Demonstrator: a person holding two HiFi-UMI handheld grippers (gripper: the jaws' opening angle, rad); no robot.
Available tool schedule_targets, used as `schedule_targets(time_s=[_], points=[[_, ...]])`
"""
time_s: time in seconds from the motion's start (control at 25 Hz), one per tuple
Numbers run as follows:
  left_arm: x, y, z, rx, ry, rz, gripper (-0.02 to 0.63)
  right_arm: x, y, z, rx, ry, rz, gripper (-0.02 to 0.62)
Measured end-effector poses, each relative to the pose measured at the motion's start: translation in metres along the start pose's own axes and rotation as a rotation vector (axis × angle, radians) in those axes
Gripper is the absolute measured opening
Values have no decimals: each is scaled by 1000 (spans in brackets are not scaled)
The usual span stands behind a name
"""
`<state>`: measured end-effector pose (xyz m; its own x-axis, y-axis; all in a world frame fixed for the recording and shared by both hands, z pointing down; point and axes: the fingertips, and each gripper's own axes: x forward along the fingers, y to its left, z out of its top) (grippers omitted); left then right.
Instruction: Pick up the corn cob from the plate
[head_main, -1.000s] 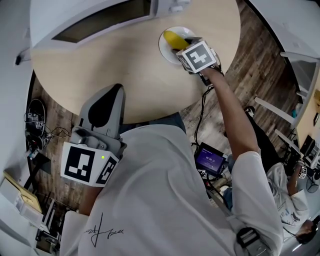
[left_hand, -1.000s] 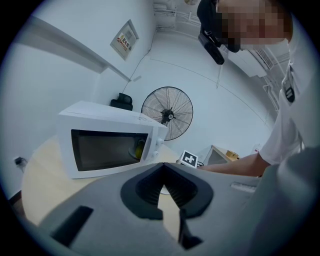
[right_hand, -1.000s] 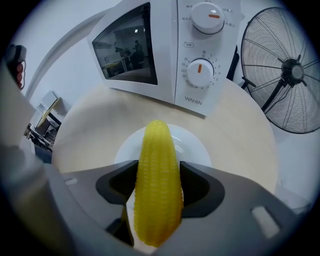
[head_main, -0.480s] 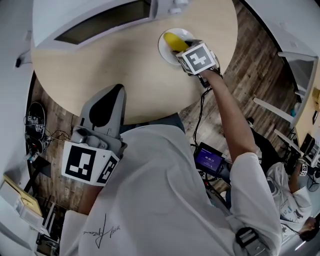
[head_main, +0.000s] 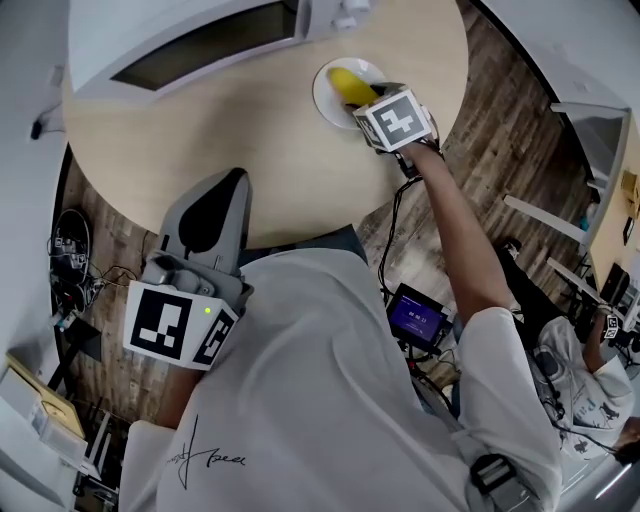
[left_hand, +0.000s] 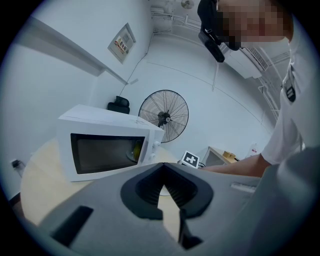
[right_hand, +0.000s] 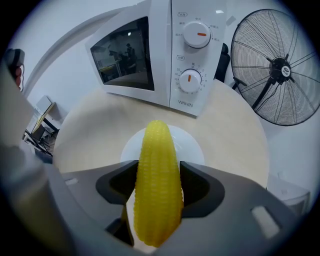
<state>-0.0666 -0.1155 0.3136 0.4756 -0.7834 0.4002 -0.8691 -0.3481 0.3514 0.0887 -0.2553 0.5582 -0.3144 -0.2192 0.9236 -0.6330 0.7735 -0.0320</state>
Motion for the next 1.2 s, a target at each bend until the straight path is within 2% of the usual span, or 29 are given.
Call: schedule_targets(time_s=[0.32,0.56,0.8,1.2], points=[[1,-5,-2,2,-8,-3,-8,-6,-4,0,11,-21,-12,272],[-22,-13,-3,8,-19,-14,-8,-27,16,1,13,-44,-21,272],[-6,-16,-4,10,-14,-31,-8,-29,3,-3,43,-58,-27,272],[-14,-23,-6,28,-15,-43,-8,-48,9,-11,107,-104,-40,272]])
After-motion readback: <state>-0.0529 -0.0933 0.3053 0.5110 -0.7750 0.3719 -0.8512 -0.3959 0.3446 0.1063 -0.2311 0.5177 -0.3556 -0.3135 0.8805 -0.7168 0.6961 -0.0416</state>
